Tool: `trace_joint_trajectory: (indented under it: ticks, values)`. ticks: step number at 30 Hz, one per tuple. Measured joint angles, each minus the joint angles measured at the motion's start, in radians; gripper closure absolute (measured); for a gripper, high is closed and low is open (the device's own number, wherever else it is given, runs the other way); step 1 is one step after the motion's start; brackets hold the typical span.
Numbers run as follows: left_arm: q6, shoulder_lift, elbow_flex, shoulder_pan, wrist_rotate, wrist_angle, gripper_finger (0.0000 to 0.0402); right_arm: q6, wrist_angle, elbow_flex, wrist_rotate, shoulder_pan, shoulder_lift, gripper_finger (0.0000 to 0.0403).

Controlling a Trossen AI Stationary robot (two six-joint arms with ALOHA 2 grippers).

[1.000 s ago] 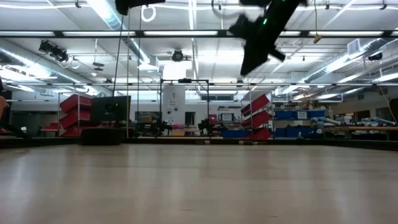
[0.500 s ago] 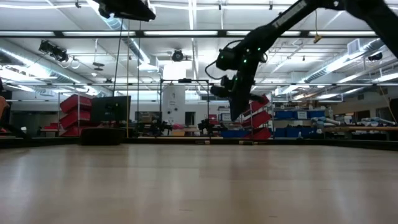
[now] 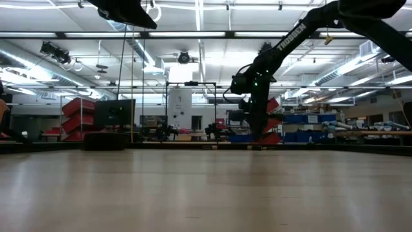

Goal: Sort batteries
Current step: Put the black battery into the blue bin

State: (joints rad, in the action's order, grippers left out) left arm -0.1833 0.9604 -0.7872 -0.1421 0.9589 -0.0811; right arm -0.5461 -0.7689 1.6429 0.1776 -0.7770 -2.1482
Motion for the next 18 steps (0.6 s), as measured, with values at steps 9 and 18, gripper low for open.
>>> trace_joint_trajectory:
  ticks: [9, 18]
  values:
    - [-0.066, 0.000, 0.000, 0.044, 0.002, 0.009, 0.0243, -0.019, 0.021, 0.002, -0.049, 0.021, -0.067, 0.0403]
    - [-0.130, 0.000, 0.000, 0.081, -0.001, 0.009, 0.0243, 0.049, -0.004, -0.004, -0.017, 0.081, -0.036, 0.0403]
